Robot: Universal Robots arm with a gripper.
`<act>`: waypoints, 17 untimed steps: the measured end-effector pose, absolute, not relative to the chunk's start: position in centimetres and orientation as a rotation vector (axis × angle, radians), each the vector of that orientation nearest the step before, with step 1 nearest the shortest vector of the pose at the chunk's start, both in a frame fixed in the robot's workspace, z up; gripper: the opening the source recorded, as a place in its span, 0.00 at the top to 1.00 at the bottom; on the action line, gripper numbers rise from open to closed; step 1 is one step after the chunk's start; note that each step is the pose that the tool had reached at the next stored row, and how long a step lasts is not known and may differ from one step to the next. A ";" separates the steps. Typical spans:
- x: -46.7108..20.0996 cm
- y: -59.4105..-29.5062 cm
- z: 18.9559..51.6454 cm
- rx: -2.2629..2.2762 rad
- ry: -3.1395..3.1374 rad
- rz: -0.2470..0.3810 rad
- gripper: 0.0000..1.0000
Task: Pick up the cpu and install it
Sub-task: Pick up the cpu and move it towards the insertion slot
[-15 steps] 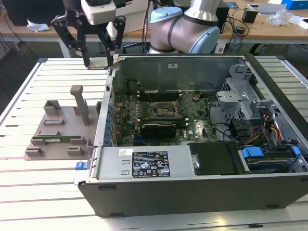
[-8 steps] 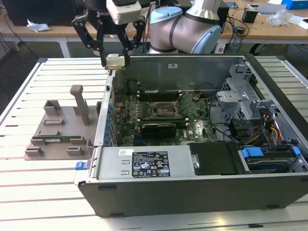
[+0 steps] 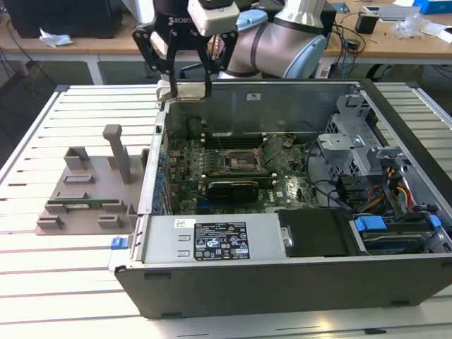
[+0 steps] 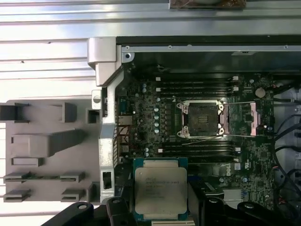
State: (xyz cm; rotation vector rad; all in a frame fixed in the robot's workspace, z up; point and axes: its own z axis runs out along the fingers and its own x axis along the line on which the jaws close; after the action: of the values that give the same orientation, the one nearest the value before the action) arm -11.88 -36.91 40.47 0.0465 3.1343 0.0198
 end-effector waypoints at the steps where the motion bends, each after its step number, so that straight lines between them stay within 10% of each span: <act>1: -11.6 -36.9 40.5 0.047 3.134 0.020 0.46; 17: -7.4 -36.8 40.1 0.047 3.134 0.020 0.46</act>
State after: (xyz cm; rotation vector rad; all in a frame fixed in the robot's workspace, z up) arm -7.37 -36.81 40.06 0.0466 3.1344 0.0197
